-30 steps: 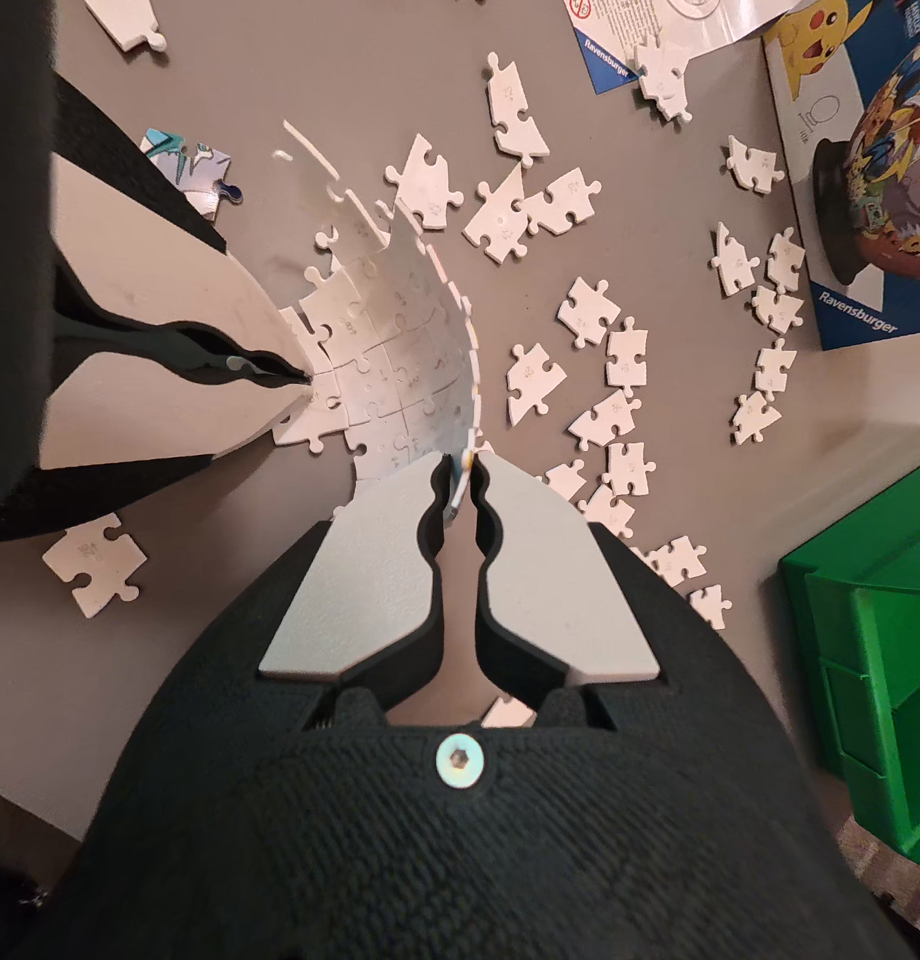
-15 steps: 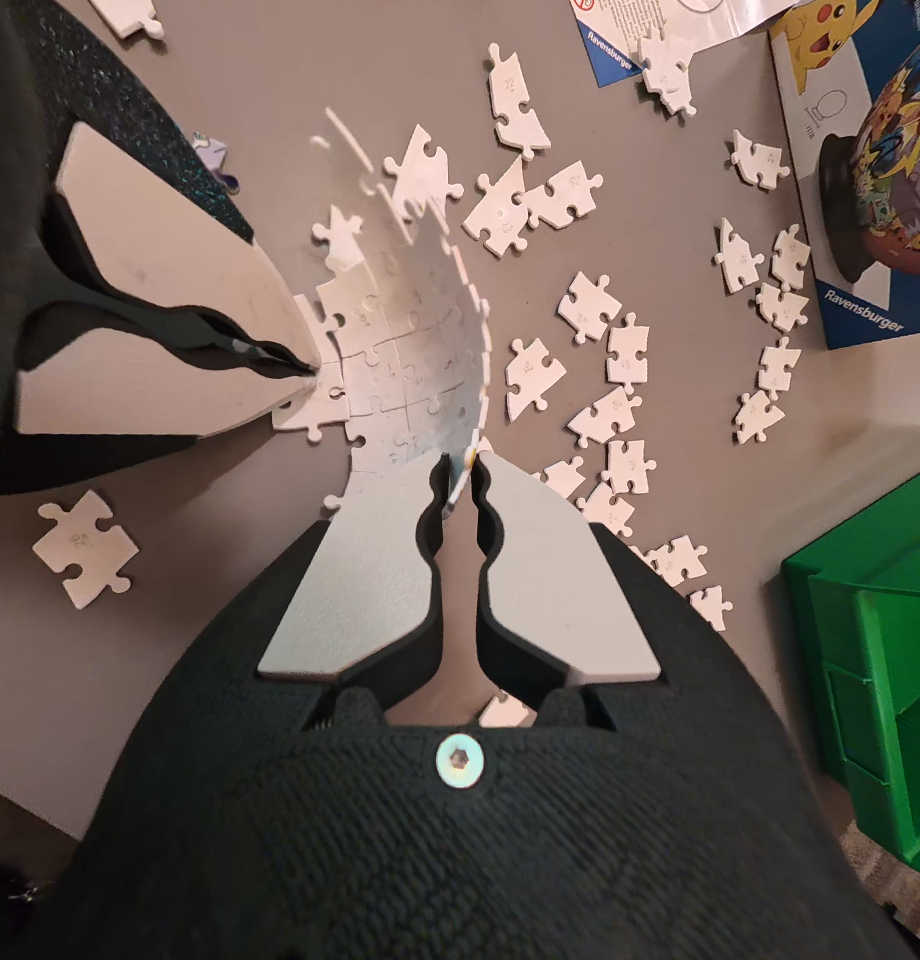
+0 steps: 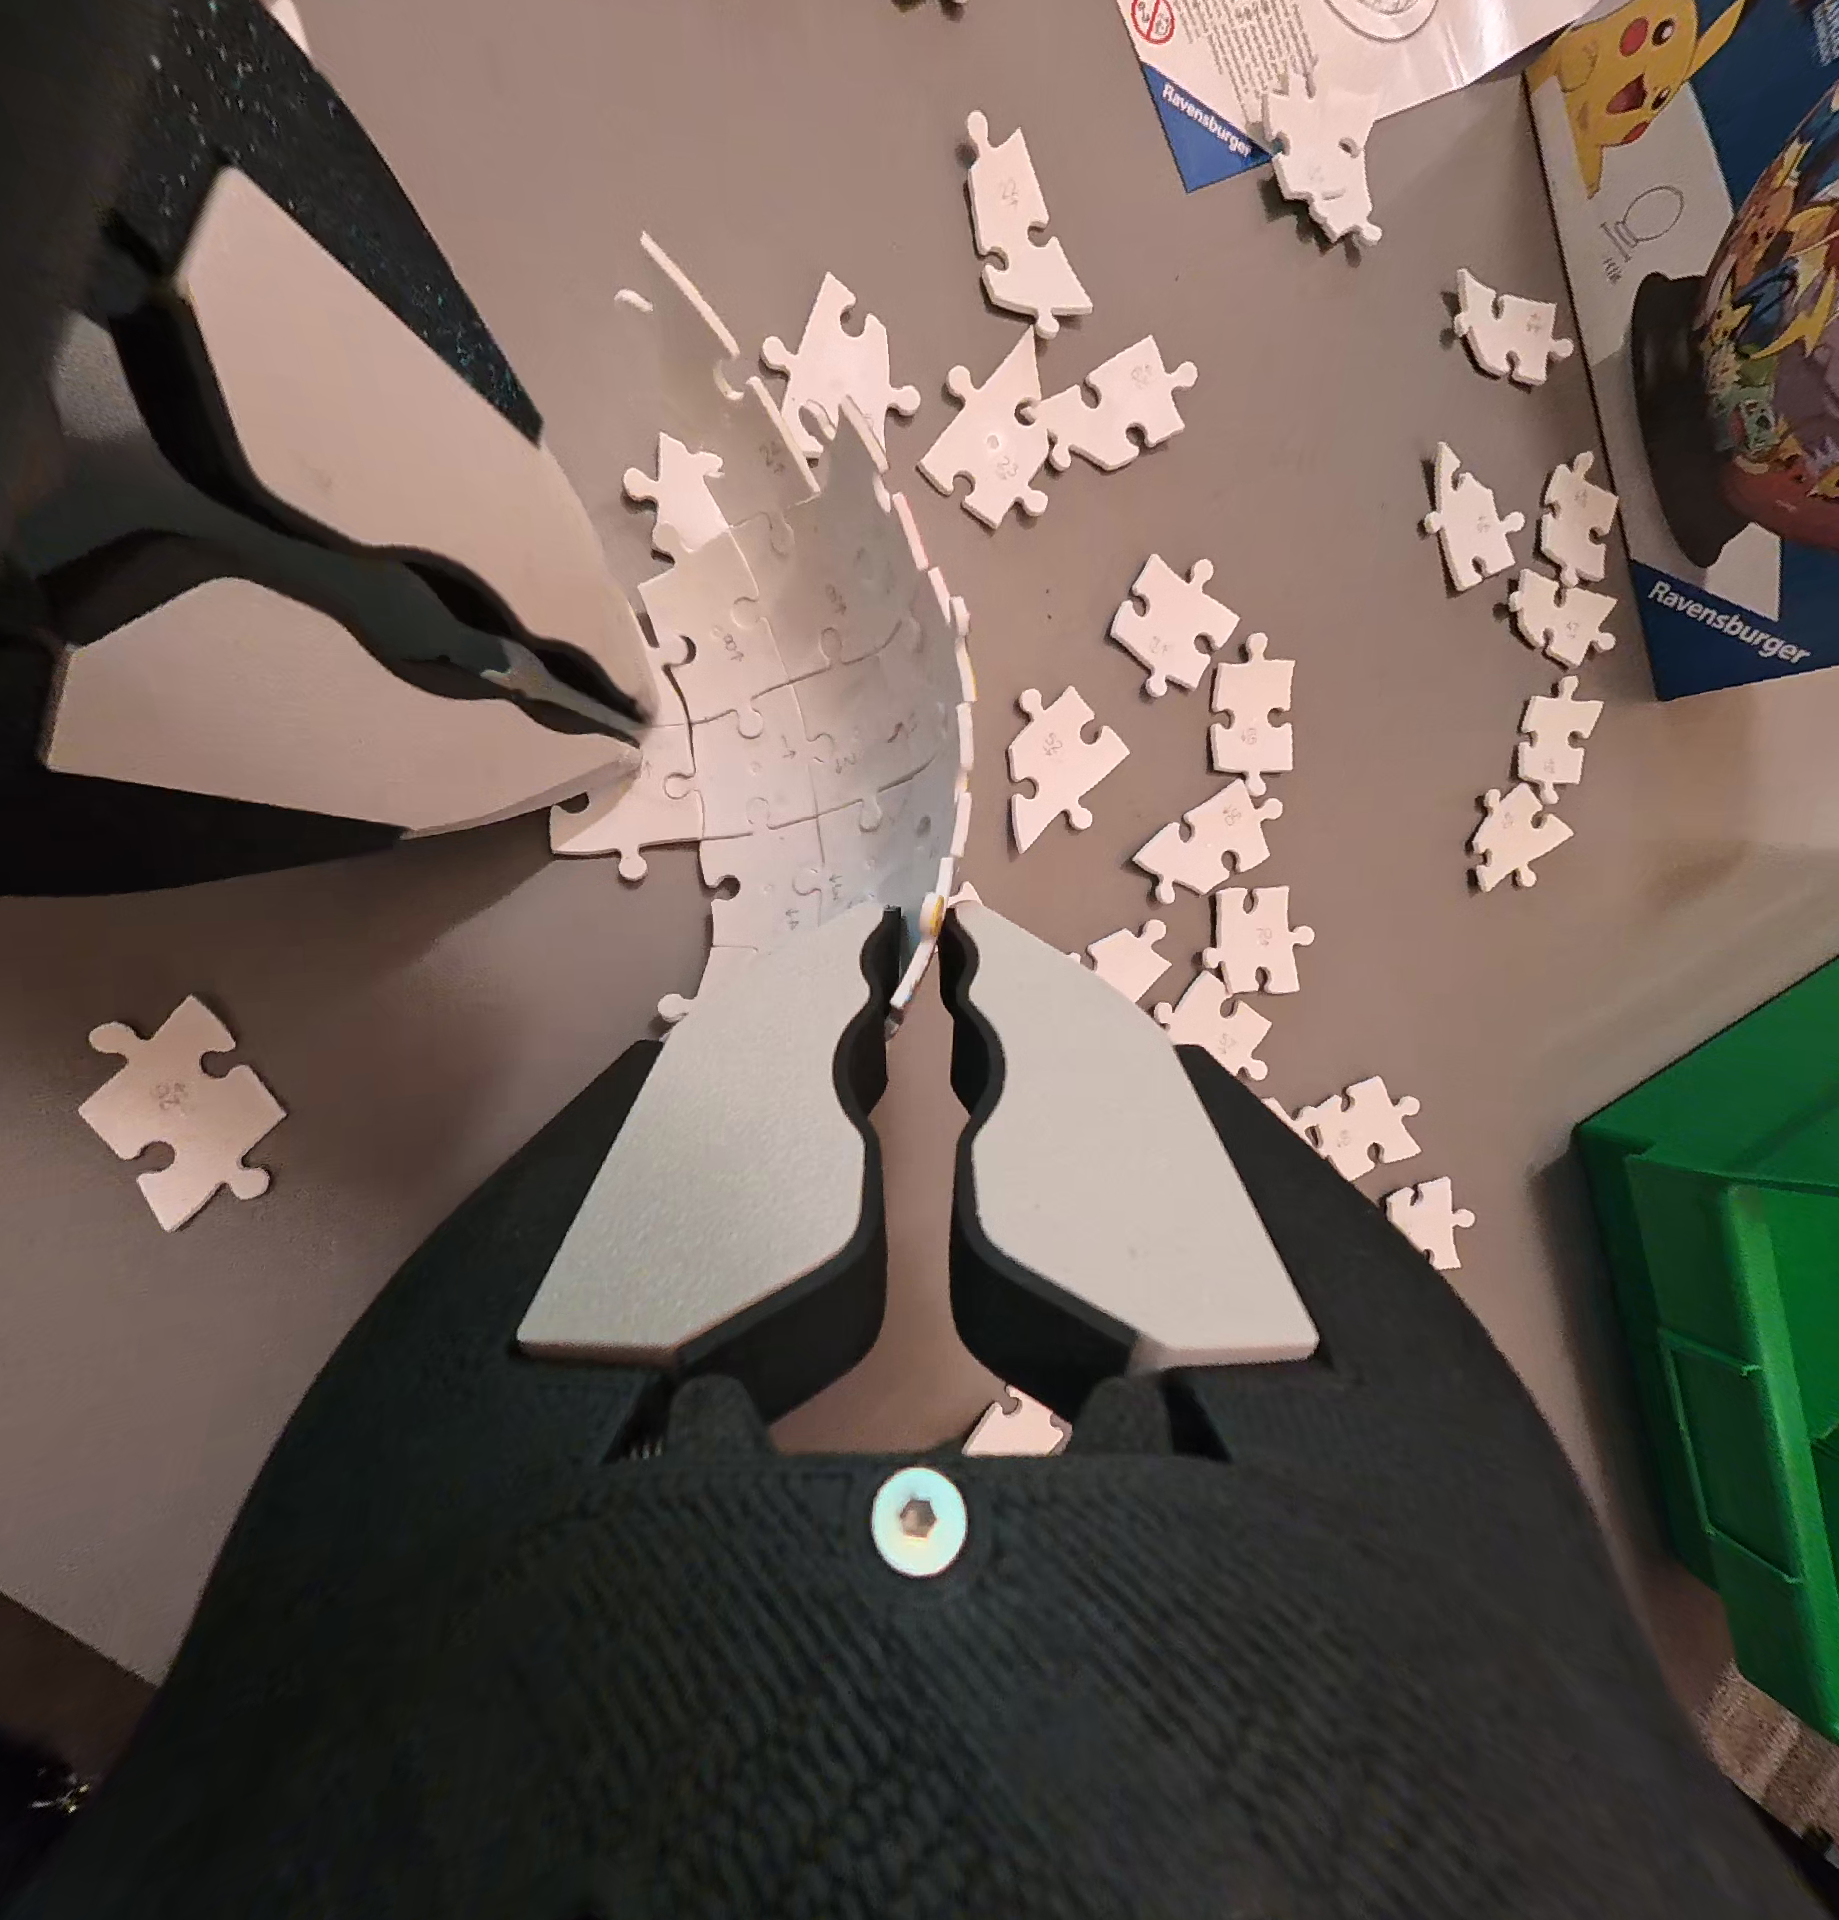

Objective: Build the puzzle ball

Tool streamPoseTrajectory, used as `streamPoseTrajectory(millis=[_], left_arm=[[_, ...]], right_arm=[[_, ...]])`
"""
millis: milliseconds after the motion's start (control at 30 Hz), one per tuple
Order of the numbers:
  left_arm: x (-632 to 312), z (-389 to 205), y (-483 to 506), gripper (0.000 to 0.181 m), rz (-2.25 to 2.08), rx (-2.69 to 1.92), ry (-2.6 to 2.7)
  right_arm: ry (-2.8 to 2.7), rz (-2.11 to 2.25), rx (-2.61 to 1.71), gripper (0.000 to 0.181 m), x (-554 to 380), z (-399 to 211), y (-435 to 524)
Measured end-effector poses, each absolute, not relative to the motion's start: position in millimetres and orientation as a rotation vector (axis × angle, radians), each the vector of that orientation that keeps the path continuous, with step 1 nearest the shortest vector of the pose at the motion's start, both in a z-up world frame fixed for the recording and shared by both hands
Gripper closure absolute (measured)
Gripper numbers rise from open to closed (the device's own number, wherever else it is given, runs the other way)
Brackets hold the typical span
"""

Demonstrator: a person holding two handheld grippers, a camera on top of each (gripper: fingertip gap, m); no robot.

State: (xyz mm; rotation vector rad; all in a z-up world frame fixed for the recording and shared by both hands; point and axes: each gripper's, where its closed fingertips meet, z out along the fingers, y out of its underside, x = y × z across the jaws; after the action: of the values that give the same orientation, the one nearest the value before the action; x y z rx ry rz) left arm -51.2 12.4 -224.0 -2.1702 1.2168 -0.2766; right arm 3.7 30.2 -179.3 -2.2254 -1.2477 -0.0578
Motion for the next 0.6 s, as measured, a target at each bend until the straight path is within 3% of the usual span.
streamPoseTrajectory(millis=[600], left_arm=[[-49.8,-224.9,14.5,0.181,-0.133,-2.218,1.268]], right_arm=[[-1.225,-0.027,-2.231,0.174,6.0,-181.8,32.9]])
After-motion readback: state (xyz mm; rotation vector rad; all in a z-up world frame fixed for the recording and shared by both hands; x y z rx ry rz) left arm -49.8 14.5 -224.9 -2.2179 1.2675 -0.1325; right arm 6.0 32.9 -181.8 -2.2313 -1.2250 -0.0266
